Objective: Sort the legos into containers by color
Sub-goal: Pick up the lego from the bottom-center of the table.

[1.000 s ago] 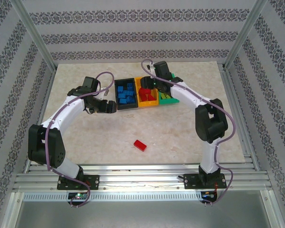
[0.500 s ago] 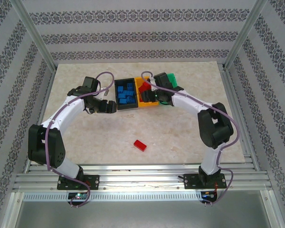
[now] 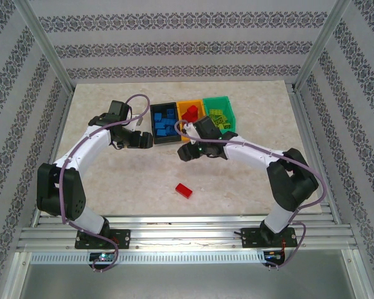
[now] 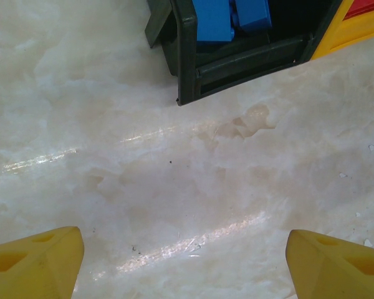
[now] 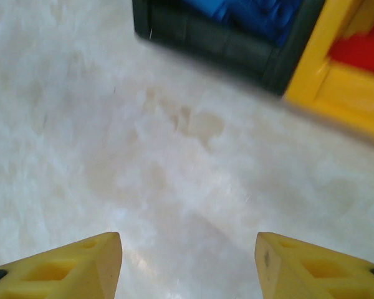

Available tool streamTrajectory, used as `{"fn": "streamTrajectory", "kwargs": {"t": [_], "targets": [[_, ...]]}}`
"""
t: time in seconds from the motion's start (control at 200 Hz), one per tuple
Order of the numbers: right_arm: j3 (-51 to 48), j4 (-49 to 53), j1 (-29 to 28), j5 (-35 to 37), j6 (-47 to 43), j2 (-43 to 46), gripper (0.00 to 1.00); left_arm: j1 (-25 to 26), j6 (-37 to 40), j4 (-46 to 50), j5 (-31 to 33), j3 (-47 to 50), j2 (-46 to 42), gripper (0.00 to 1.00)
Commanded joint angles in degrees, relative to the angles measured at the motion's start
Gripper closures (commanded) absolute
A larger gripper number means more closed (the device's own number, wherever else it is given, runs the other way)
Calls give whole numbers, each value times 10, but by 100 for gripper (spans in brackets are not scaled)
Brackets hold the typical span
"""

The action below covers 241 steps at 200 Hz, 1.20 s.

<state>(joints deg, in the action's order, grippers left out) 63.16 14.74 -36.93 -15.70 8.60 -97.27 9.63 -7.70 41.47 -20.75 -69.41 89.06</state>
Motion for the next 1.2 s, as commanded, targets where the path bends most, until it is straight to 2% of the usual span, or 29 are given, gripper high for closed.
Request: {"fn": "streamTrajectory", "kwargs": {"t": [0.0,0.2,0.52,1.199], "targets": [[-30,17,-21,-16,-14,26,41,-7,11,15,-3,-14,-9,15],[-77,29,-72,2,-15,57,41,-7,11,16,-5,-14,-8,15],[-113,49,-115,15,2,82,41,-7,10,15,-7,-13,-7,15],[-94,68,-173,87,3,23,38,-7,10,16,-7,-13,-7,15]]}}
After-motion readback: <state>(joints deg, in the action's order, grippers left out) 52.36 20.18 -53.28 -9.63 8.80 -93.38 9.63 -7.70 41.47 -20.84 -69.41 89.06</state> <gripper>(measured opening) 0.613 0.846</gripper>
